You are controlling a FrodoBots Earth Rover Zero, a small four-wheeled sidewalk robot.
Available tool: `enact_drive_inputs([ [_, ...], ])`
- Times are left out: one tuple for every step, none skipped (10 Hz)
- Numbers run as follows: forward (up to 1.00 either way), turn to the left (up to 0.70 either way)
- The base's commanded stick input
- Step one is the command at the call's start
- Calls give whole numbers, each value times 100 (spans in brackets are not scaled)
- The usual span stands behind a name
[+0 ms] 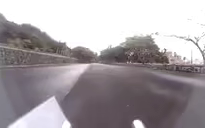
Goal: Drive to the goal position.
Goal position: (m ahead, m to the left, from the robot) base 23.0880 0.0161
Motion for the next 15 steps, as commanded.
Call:
enact_drive_inputs([
  [100,0],
  [100,0],
  [100,0],
  [100,0],
  [100,0],
  [100,0],
  [100,0],
  [100,0],
  [100,0],
  [100,0],
  [100,0],
  [100,0],
  [100,-10],
  [100,-40],
  [100,-40],
])
